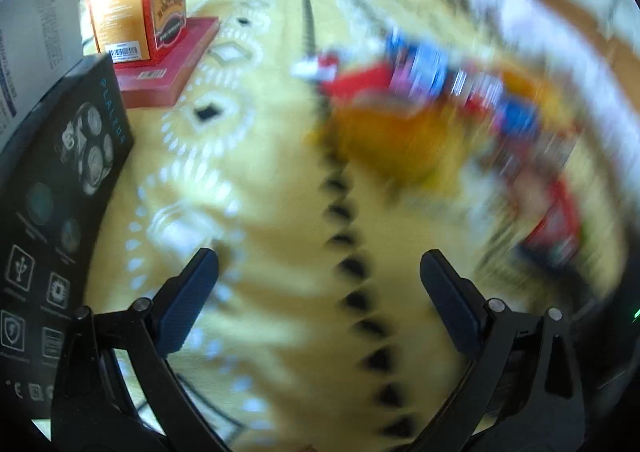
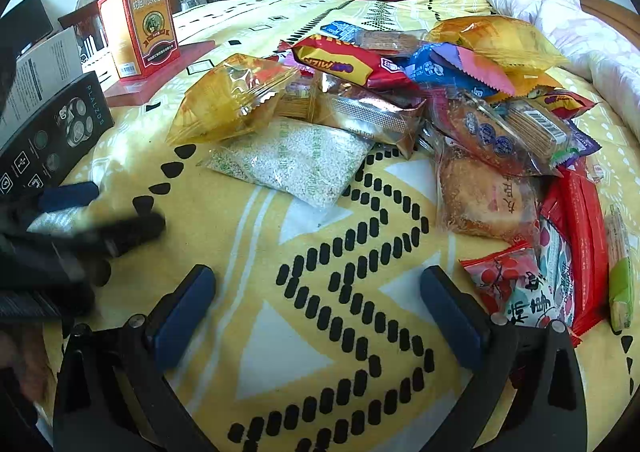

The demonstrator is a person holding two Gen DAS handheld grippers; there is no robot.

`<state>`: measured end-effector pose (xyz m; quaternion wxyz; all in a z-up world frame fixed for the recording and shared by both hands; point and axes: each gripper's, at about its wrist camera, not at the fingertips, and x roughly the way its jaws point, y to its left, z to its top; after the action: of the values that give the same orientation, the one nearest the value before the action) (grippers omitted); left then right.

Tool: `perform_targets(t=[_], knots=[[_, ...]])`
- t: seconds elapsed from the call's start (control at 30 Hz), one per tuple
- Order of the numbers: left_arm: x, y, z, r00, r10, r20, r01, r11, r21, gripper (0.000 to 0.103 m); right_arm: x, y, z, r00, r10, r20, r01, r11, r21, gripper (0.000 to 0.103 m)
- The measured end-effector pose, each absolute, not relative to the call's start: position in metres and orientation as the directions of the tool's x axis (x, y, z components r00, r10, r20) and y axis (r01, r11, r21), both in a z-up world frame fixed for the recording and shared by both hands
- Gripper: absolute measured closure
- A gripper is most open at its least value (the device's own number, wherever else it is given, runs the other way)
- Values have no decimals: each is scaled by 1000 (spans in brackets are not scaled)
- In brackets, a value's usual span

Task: Organize snacks
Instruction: 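Grasp the yellow barcode packet with the left gripper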

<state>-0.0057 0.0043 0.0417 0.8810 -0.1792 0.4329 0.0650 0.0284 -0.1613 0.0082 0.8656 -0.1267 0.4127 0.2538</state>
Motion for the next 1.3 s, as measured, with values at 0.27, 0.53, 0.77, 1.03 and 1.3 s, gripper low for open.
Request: perform_targets(t=[0.27, 0.53, 0.77, 1.03, 1.3], knots=[[63, 5, 62, 650, -177, -739, -269, 856, -441, 0, 28, -162, 9, 531, 335, -779, -543, 839, -9, 0], [32, 26, 26, 514, -22, -857, -395, 881, -259, 2, 28, -161, 10, 531, 334, -779, -544, 839, -10, 0], [13, 12, 56, 652, -57, -756, -252, 924, -287, 0, 28, -160, 10, 530, 334, -779, -544, 839, -11, 0], [59, 15, 30, 573, -109, -812, -207, 940, -273, 33, 28, -160, 10, 531, 334, -779, -544, 839, -11, 0], [-8, 3, 41, 590, -107, -800, -160, 956, -246, 55, 29, -160, 10, 530, 334, -779, -544, 839, -11, 0]])
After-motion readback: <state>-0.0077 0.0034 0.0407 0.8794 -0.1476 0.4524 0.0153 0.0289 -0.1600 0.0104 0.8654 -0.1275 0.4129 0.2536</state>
